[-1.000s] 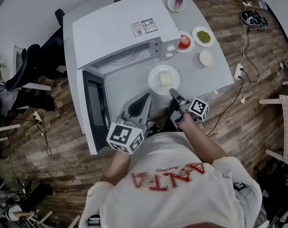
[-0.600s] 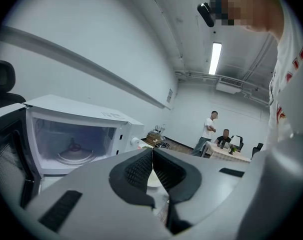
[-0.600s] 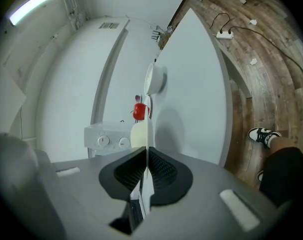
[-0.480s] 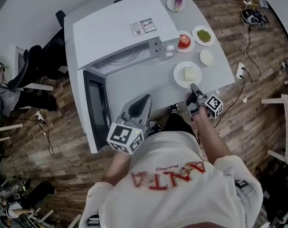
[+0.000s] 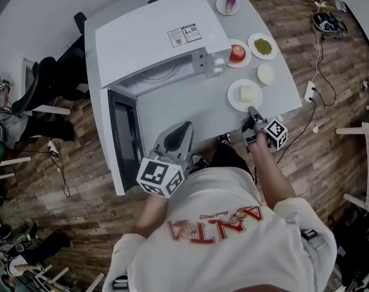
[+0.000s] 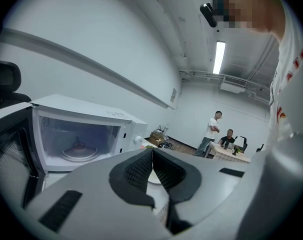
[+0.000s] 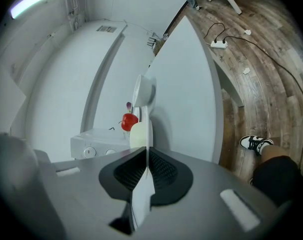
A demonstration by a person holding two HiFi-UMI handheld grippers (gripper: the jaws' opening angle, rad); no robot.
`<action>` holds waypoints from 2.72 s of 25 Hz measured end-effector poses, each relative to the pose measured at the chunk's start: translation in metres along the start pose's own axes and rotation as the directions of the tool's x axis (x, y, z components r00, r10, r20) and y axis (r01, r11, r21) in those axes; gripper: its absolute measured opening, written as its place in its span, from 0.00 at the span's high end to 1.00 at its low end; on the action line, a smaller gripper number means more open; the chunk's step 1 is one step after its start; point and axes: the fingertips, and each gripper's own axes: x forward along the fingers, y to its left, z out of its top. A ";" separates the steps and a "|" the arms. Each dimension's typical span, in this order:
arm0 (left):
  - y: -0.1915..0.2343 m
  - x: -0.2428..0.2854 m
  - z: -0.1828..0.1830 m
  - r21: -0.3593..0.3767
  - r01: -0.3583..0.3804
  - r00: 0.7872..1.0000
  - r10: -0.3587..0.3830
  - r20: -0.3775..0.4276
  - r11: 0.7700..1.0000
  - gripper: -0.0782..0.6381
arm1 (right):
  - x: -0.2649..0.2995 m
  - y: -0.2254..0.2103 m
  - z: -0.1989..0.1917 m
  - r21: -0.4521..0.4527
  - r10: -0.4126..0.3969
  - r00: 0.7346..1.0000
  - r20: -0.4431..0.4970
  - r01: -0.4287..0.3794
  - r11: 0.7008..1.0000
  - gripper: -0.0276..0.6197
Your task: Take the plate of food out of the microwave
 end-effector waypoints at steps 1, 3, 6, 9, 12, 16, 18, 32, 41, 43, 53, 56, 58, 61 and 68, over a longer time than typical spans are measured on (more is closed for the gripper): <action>-0.002 0.001 0.000 0.001 0.004 1.000 -0.004 -0.003 1.000 0.88 | 0.000 0.001 -0.001 -0.013 -0.004 1.000 -0.011 0.004 1.000 0.93; -0.007 0.002 0.001 0.008 0.016 1.000 -0.016 -0.003 1.000 0.88 | 0.001 0.005 -0.001 -0.056 -0.011 0.999 -0.039 0.008 0.998 0.92; -0.012 0.005 0.002 0.011 0.031 1.000 -0.031 -0.001 0.999 0.88 | 0.003 0.009 -0.002 -0.117 -0.030 0.997 -0.073 0.021 0.993 0.83; -0.016 0.005 0.000 0.009 0.036 0.999 -0.036 -0.005 0.999 0.88 | 0.003 0.009 -0.006 -0.176 -0.081 0.989 -0.123 0.059 0.983 0.76; -0.017 0.005 -0.003 0.012 0.039 0.999 -0.039 -0.012 0.999 0.88 | 0.003 0.005 -0.020 -0.256 -0.181 0.957 -0.225 0.121 0.959 0.76; -0.020 0.005 -0.004 0.011 0.050 0.999 -0.050 -0.015 0.999 0.88 | 0.002 0.001 -0.037 -0.483 -0.319 0.897 -0.305 0.144 0.864 0.74; -0.020 0.004 -0.004 0.009 0.052 0.999 -0.052 -0.013 0.999 0.88 | 0.000 -0.003 -0.041 -0.611 -0.394 0.868 -0.304 0.139 0.779 0.73; 0.010 -0.023 0.025 0.028 -0.047 0.996 0.045 0.080 0.998 0.88 | 0.003 0.142 -0.094 -0.807 -0.149 0.927 -0.345 -0.212 0.552 0.88; 0.030 -0.060 0.075 0.110 -0.156 0.975 0.135 0.178 0.982 0.88 | -0.026 0.294 -0.149 -0.814 0.189 0.876 -0.443 -0.481 0.325 0.95; 0.029 -0.070 0.086 0.125 -0.167 0.970 0.140 0.198 0.978 0.88 | -0.039 0.319 -0.160 -0.812 0.232 0.854 -0.466 -0.517 0.272 0.95; 0.038 -0.091 0.108 0.123 -0.188 0.955 0.152 0.254 0.974 0.88 | -0.076 0.381 -0.185 -0.814 0.300 0.795 -0.528 -0.574 0.089 0.95; 0.038 -0.091 0.108 0.121 -0.182 0.956 0.147 0.255 0.976 0.88 | -0.076 0.379 -0.185 -0.809 0.296 0.794 -0.531 -0.579 0.100 0.95; 0.038 -0.091 0.108 0.119 -0.179 0.956 0.144 0.257 0.977 0.88 | -0.076 0.378 -0.186 -0.806 0.298 0.791 -0.535 -0.583 0.102 0.95; 0.036 -0.090 0.107 0.114 -0.172 0.956 0.138 0.257 0.978 0.88 | -0.077 0.376 -0.188 -0.797 0.301 0.783 -0.545 -0.595 0.105 0.95; 0.033 -0.088 0.103 0.107 -0.161 0.960 0.131 0.249 0.981 0.88 | -0.077 0.373 -0.193 -0.779 0.301 0.769 -0.564 -0.616 0.116 0.95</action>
